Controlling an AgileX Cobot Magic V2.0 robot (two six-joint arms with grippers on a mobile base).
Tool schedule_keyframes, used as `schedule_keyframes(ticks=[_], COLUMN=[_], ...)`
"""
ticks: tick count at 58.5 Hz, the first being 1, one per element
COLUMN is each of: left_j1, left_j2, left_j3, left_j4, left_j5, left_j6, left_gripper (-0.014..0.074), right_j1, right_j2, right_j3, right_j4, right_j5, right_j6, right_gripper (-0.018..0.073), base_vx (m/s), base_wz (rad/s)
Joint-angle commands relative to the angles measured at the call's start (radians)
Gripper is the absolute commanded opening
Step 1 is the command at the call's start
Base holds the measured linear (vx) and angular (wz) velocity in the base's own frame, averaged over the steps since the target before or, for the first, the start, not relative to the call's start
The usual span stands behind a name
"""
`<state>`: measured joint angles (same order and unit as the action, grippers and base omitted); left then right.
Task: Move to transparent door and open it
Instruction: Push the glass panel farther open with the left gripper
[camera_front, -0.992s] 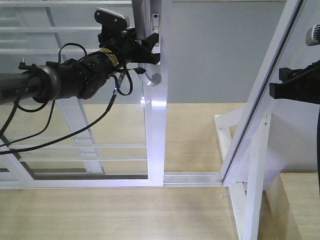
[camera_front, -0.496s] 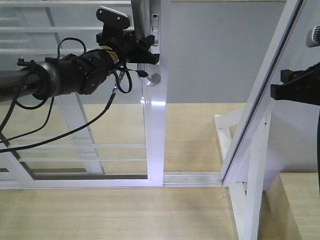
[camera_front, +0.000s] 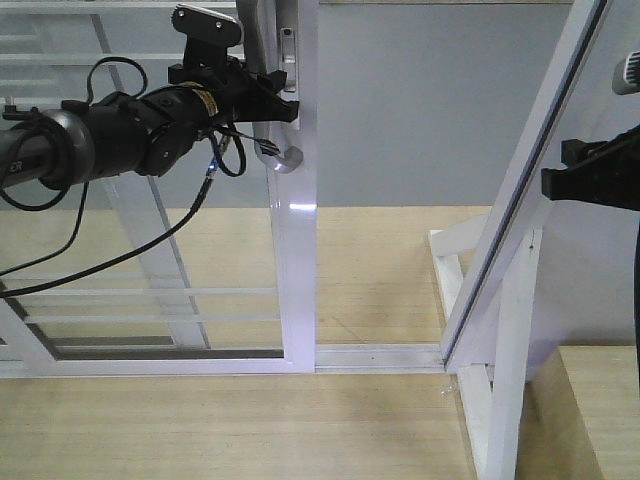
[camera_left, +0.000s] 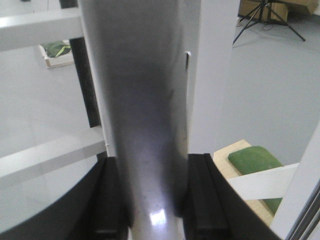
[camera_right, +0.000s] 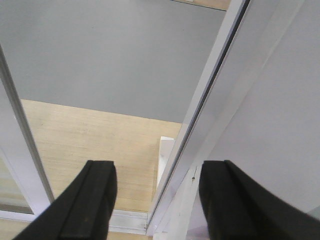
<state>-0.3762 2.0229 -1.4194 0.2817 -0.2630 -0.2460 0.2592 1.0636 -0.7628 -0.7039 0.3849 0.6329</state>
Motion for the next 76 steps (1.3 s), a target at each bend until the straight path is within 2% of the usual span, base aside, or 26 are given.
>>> schedule_keyframes(ticks=[1, 26, 58, 67, 76], left_j1=[0.044, 0.136, 0.215, 0.241, 0.283], left_j2=[-0.085, -0.128, -0.181, -0.192, -0.204], left_j3=[-0.034, -0.034, -0.034, -0.034, -0.034], left_j4=[-0.05, -0.048, -0.014, -0.016, -0.016], left_j5=[-0.052, 0.041, 0.221, 0.273, 0.358], left_j6=[0.002, 0.004, 0.005, 0.005, 0.005], left_gripper=[0.0325, 0.0325, 0.033, 0.0361, 0.0435], right_j1=[-0.003, -0.003, -0.003, -0.003, -0.003], right_j2=[-0.021, -0.021, -0.021, -0.021, -0.021], right_j3=[-0.028, -0.028, -0.028, -0.028, -0.028], right_j4=[-0.024, -0.024, -0.024, -0.024, -0.024], right_j5=[-0.046, -0.047, -0.047, -0.047, -0.047], right_j6=[-0.011, -0.012, -0.012, -0.012, -0.012], right_gripper=[0.0438, 0.0438, 0.0438, 0.0438, 0.0438], base_vx=[0.0, 0.0, 0.0, 0.0, 0.0], base_wz=[0.0, 0.0, 0.0, 0.0, 0.0])
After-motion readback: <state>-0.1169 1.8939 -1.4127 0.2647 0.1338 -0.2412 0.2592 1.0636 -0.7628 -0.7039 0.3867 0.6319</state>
